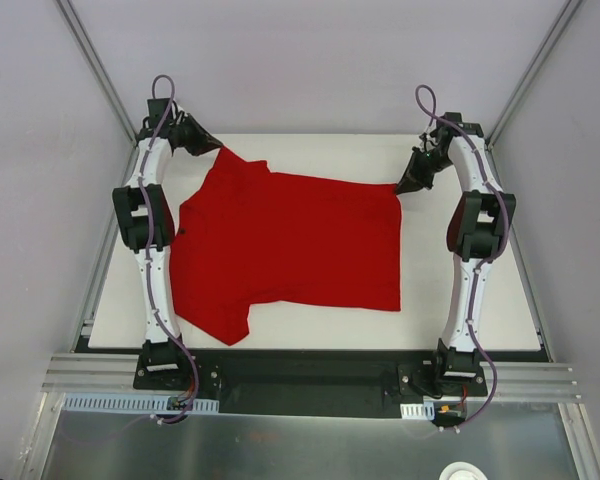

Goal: Fold and stack the t-shirts
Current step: Fold the flattened tshirt in 1/3 of the way

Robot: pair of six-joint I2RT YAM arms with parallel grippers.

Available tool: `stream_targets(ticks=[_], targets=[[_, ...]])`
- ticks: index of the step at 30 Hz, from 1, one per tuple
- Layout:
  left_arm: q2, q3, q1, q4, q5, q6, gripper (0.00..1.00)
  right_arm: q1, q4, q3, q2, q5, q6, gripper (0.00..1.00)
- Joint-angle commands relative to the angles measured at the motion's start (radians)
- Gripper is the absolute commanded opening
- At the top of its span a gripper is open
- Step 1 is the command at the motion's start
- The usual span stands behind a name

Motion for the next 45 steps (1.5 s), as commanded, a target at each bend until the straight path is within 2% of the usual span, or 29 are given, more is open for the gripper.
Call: stream_targets(ticks=[1,7,11,15,20,25,30,33,39,40,41,43,44,45], targets=[[-0.124,-0.04,0.002,0.004,0.004,0.06,0.0,0.013,0.001,-0.006,-0.089,0.017,-0.025,0.01],[-0.208,-0.132,0.002,-0.028,0.04,0.087,0.0,0.027,0.002,-0.058,-0.11,0.013,-0.056,0.01],[-0.254,-0.159,-0.001,-0.166,0.056,0.1,0.0,0.027,-0.013,-0.075,-0.118,0.013,-0.074,0.01],[-0.332,-0.199,-0.018,-0.326,-0.041,0.188,0.0,0.027,-0.042,-0.102,-0.135,0.016,-0.092,0.01],[-0.485,-0.369,-0.035,-0.363,-0.142,0.209,0.0,0.026,-0.054,-0.13,-0.179,0.024,-0.099,0.01],[-0.588,-0.448,-0.058,-0.404,-0.22,0.242,0.0,0.049,-0.07,-0.194,-0.247,0.025,-0.106,0.01],[-0.593,-0.455,-0.064,-0.533,-0.306,0.251,0.0,0.061,-0.123,-0.289,-0.276,0.065,-0.134,0.01],[-0.608,-0.518,-0.064,-0.57,-0.361,0.245,0.0,0.064,-0.128,-0.36,-0.287,0.102,-0.135,0.01],[-0.585,-0.618,-0.064,-0.627,-0.434,0.231,0.0,0.076,-0.234,-0.34,-0.212,0.172,-0.132,0.01],[-0.584,-0.644,-0.064,-0.627,-0.443,0.222,0.0,0.075,-0.246,-0.334,-0.202,0.2,-0.129,0.05],[-0.579,-0.652,-0.06,-0.627,-0.452,0.212,0.0,0.075,-0.267,-0.32,-0.192,0.206,-0.131,0.15],[-0.57,-0.659,-0.06,-0.627,-0.472,0.202,0.0,0.078,-0.286,-0.308,-0.178,0.255,-0.125,0.43],[-0.565,-0.656,-0.06,-0.628,-0.481,0.199,0.06,0.081,-0.289,-0.296,-0.181,0.27,-0.126,0.47],[-0.565,-0.655,-0.06,-0.633,-0.489,0.192,0.16,0.082,-0.291,-0.294,-0.19,0.289,-0.119,0.57]])
